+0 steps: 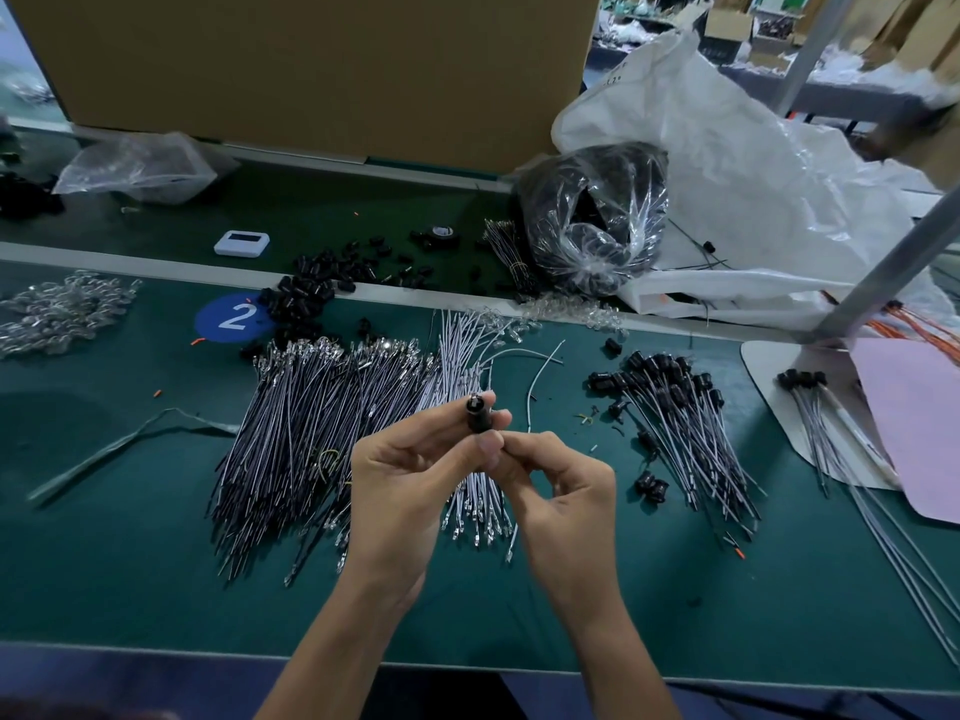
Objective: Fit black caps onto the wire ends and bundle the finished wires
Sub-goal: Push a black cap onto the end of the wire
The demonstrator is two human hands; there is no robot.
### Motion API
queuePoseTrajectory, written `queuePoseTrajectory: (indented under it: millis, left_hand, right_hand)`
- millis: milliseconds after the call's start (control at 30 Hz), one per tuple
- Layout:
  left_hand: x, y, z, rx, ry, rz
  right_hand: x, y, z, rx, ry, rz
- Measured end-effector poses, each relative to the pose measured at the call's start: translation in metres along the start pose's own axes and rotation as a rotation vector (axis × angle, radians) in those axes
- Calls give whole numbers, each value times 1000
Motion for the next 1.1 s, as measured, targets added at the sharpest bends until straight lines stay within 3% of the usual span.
queuePoseTrajectory:
  millis: [533,800,1100]
  left_hand:
    - [-1,-1,5,83,95,58]
    - [-4,1,-21,-51,41,-44]
    - [0,-1,-13,92,-18,-9]
  right_hand:
    - [4,-2,0,-18,-52,-19]
    - [3,-2,2,5,-49,-13]
    - [4,-4,-3,-23,-2,-27]
Point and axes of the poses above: each hand's wrist, its own y-axis towards the middle knuckle, its own x-axis out of the back of the hand, z = x × y, the point moved 9 cm from there along y, towards the middle knuckle, and after that the axes turned 3 degrees about -y, right-handed, at the moved point
